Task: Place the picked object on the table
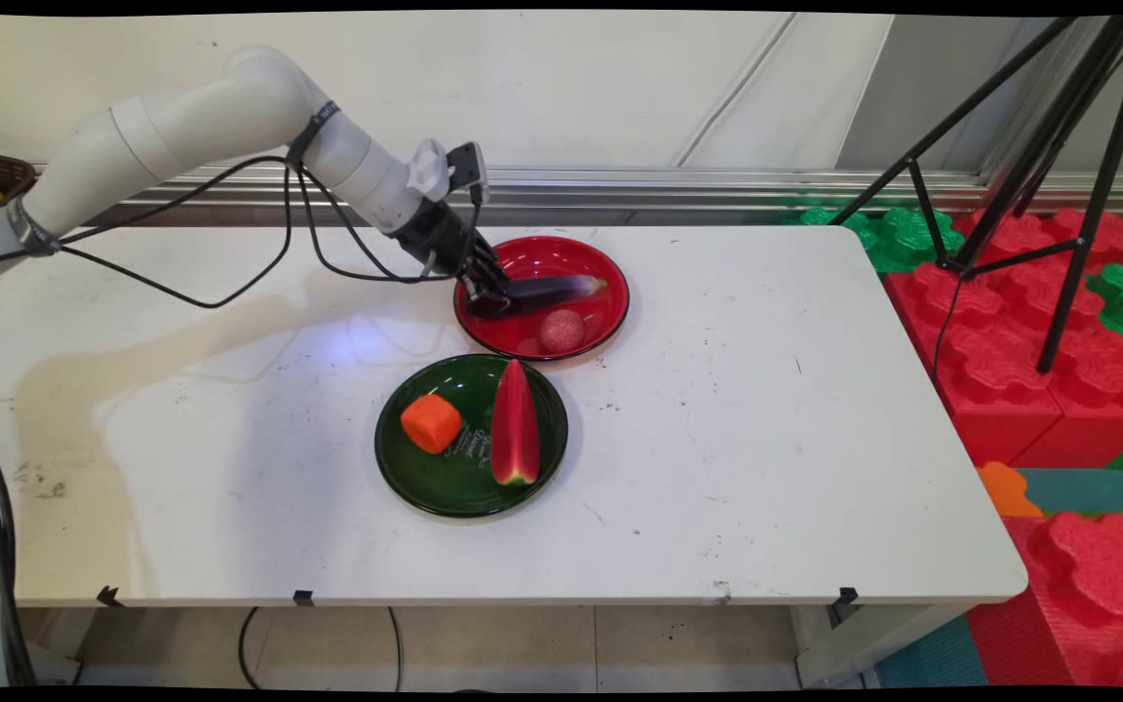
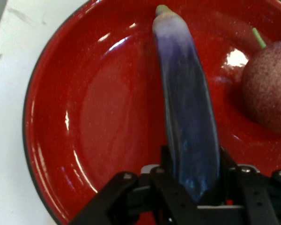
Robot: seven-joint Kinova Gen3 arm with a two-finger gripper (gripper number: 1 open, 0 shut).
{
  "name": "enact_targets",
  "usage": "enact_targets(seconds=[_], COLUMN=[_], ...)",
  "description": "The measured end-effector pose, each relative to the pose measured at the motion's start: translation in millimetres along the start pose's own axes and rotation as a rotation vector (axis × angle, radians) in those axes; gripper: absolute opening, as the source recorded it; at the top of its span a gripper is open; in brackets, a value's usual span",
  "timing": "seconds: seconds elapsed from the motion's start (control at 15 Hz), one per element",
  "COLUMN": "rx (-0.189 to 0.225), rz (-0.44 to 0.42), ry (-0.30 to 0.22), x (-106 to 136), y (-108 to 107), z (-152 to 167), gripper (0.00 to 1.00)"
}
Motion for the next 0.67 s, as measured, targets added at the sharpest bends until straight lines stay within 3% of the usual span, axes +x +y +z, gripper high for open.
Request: enact_targets(seconds=[0.67], rx=[0.014], rz=[0.009], ry=[0.055], x=[-5.2], y=[6.0], z=[-58.1], gripper=[0.00])
